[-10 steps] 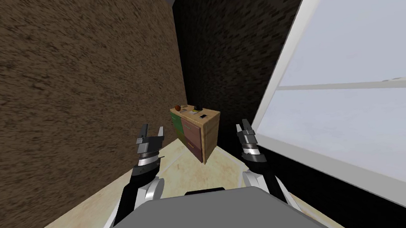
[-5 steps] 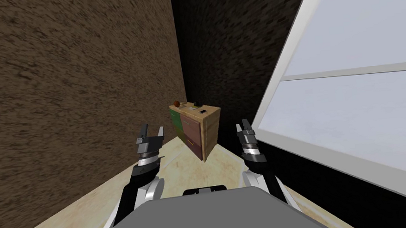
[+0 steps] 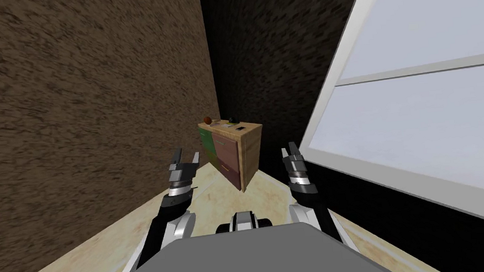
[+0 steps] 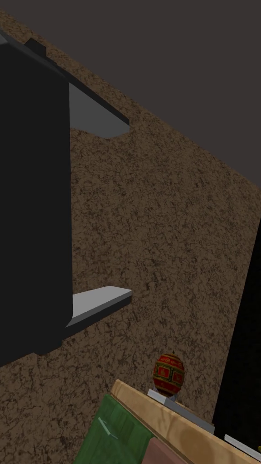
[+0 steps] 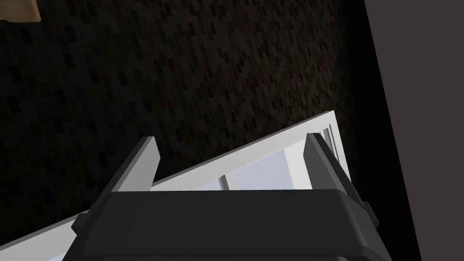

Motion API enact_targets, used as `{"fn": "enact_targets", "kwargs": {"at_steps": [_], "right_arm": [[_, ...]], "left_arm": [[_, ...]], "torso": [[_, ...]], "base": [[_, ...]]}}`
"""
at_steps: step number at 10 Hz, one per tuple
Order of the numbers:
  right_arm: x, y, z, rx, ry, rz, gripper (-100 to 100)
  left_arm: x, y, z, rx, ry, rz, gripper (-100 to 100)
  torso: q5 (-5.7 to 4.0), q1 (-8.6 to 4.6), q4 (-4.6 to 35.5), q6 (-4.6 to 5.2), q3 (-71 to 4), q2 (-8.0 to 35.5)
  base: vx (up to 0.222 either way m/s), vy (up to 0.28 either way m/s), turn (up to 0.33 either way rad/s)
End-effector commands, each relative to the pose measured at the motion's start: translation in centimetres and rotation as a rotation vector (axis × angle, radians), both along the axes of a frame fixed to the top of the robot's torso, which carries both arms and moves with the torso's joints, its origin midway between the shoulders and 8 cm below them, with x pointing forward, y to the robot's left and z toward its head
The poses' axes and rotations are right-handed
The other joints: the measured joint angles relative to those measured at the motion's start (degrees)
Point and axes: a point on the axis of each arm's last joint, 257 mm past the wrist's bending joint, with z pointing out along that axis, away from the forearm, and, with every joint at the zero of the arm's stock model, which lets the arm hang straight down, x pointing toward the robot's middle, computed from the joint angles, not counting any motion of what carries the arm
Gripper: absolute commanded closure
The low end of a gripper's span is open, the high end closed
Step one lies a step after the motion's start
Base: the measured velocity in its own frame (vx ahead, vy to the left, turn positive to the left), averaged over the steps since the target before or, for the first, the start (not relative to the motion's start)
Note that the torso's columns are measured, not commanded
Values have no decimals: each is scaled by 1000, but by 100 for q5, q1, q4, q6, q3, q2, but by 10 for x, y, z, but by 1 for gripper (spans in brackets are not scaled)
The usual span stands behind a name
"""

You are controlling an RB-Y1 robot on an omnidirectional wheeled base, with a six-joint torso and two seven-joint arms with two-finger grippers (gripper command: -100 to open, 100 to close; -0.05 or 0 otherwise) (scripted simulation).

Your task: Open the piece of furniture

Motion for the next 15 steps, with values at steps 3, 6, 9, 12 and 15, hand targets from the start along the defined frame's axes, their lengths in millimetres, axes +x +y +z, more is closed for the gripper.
{"fn": "enact_targets", "kwargs": {"at_steps": [3,6,9,12,15], "right_arm": [[0,0,0,0,0,0,0],[0,0,0,0,0,0,0],[0,0,0,0,0,0,0],[0,0,0,0,0,0,0],[0,0,0,0,0,0,0]], "left_arm": [[35,-33,-46,50,115,-64,-100],[49,-48,-70,75,171,-92,-100],[61,-61,-91,106,220,-118,-100],[72,-76,-118,156,279,-148,-100],[81,-88,-144,211,333,-174,-100]], "torso": [[-7,-23,10,1,2,18],[-9,-33,15,-2,13,38],[-5,-15,13,-1,6,25],[-2,-8,13,-1,7,27],[-6,-20,10,0,0,14]], "base": [[136,124,-178],[112,109,-114],[91,92,-140],[80,116,-139],[100,104,-109]]}}
